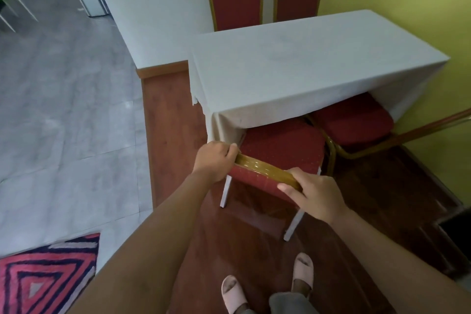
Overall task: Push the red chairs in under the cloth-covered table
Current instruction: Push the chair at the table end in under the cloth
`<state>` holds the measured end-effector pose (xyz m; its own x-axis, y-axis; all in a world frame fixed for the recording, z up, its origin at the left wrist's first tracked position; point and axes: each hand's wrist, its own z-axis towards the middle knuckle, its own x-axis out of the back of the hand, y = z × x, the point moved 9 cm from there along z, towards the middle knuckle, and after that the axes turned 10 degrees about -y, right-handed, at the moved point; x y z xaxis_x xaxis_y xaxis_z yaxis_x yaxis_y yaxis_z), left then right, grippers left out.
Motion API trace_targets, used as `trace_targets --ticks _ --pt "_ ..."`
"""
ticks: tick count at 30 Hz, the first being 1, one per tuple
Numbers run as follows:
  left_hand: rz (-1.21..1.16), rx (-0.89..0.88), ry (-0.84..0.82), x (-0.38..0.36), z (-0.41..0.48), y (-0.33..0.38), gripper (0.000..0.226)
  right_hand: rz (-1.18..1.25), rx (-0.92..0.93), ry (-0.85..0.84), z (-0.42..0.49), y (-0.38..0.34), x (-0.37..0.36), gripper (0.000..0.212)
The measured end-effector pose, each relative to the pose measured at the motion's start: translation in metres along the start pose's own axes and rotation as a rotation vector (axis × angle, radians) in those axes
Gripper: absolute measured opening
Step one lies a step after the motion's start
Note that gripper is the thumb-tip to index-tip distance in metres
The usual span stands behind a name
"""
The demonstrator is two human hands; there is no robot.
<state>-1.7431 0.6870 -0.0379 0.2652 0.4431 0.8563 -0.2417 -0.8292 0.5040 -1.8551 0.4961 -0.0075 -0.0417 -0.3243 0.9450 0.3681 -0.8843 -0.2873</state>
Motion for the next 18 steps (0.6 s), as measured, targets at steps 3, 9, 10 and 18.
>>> trace_targets --ticks 3,9,10,18 --pt "0.192 0.017 -0.098 -0.010 0.015 -0.005 0.051 0.039 -0.219 0.057 -0.006 0.016 0.000 0.059" --pt "0.291 0.050 -0.075 -0.009 0.020 -0.005 0.044 0.083 -0.574 0.135 -0.008 0.044 -0.007 0.058" --pt "0.271 0.061 -0.061 -0.009 0.018 -0.001 0.043 0.088 -0.578 0.123 -0.010 0.049 -0.007 0.057" --pt "0.313 0.004 -0.072 -0.039 -0.016 0.043 0.033 0.124 -0.518 0.214 -0.036 0.090 0.014 0.049"
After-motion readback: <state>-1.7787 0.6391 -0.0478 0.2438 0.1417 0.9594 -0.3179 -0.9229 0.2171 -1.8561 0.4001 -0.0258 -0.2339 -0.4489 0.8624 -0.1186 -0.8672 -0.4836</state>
